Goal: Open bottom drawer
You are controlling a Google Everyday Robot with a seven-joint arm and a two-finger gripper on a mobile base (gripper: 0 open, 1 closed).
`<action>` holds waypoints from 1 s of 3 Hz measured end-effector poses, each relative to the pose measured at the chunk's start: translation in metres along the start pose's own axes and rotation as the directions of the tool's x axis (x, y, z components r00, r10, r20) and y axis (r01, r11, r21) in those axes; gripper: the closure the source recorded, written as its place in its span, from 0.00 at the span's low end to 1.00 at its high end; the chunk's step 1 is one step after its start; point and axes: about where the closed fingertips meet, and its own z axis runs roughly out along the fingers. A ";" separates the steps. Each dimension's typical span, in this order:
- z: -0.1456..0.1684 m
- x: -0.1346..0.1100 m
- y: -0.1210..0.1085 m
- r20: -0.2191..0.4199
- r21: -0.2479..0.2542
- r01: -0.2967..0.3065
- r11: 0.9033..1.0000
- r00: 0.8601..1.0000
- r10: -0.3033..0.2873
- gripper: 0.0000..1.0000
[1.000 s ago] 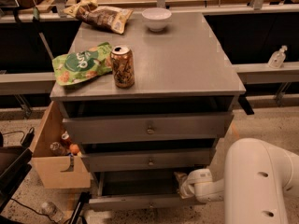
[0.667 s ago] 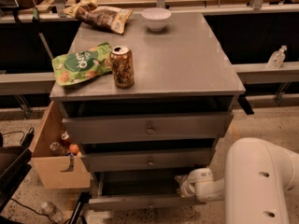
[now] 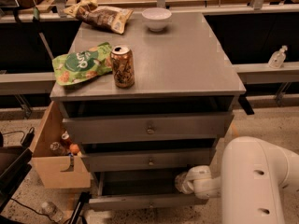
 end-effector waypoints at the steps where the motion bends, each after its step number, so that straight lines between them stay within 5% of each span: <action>1: 0.024 0.004 0.000 0.027 -0.029 -0.032 0.999 0.999 0.033 1.00; 3: 0.035 -0.006 0.030 0.029 -0.115 -0.073 0.991 0.997 0.076 1.00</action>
Offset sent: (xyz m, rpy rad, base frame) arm 0.0116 0.0055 -0.0599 0.0627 0.1274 -0.0134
